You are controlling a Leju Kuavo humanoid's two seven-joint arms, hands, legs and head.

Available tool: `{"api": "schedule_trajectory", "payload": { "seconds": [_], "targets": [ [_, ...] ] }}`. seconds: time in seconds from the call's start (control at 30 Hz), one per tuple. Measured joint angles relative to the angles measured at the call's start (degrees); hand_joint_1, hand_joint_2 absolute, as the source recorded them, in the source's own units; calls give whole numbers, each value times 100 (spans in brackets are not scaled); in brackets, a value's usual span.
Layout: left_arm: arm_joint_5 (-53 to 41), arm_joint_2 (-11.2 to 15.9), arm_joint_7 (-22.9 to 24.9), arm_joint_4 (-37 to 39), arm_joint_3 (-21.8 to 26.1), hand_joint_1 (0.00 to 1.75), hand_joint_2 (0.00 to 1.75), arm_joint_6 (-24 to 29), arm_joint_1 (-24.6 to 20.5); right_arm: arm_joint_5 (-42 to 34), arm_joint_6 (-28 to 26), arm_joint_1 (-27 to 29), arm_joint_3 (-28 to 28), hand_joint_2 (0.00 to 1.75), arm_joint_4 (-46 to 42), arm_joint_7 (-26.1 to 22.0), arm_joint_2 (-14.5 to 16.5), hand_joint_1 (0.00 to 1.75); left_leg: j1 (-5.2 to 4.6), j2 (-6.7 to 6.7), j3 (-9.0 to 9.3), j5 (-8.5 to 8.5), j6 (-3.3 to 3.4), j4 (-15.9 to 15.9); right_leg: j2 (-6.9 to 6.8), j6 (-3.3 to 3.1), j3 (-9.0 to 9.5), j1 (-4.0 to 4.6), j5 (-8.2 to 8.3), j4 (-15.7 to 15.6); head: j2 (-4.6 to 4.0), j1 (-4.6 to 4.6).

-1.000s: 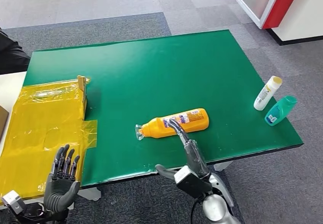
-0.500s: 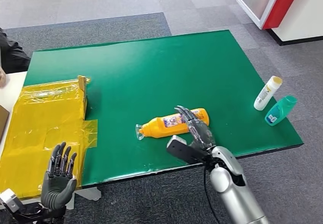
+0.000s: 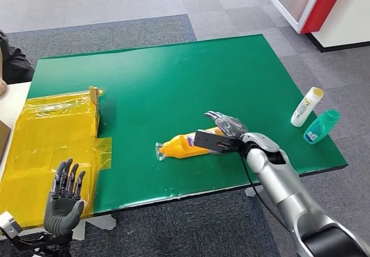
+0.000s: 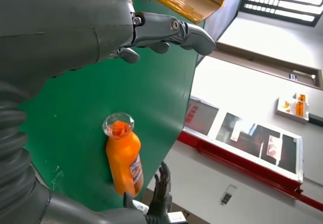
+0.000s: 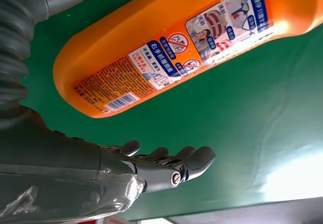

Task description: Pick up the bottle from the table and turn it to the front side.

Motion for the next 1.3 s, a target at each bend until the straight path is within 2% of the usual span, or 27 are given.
{"api": "schedule_trajectory", "payload": {
  "seconds": [0.33,0.63,0.7,0.77,0.83,1.13,1.3],
  "targets": [
    [71,80,0,148,-77,0,175,-50,-150,-374,695,-1163,589,175,1554,-15,-140,0,0,-2,0,2,0,1,-1,0,0,0,3,0,0,0],
    [92,127,0,273,-133,0,175,-99,-242,-566,939,-1572,988,175,2470,-90,-208,1,0,-4,0,3,0,1,-3,0,-1,0,3,0,0,0],
    [92,132,0,294,-142,0,175,-104,-252,-598,973,-1619,1059,175,2597,-114,-223,25,0,-4,0,3,0,1,-3,0,0,0,3,0,0,0],
    [92,138,0,315,-155,0,175,-105,-260,-622,989,-1653,1119,175,2693,-128,-236,112,0,-4,0,3,0,1,-2,0,-1,0,3,0,0,1],
    [93,143,0,332,-168,0,175,-109,-267,-644,997,-1689,1172,175,2770,-141,-241,175,0,-4,0,3,0,1,-2,0,-1,0,3,0,0,1],
    [97,168,0,389,-191,0,175,-103,-294,-795,848,-1764,1344,175,2914,-230,-264,175,0,-4,0,3,0,2,-2,0,-1,0,4,0,0,1],
    [95,172,0,392,-187,0,175,-61,-279,-1135,431,-1612,1395,175,2749,-253,-352,175,0,-4,-1,3,0,2,-3,0,0,0,3,0,0,1]
  ]
}}
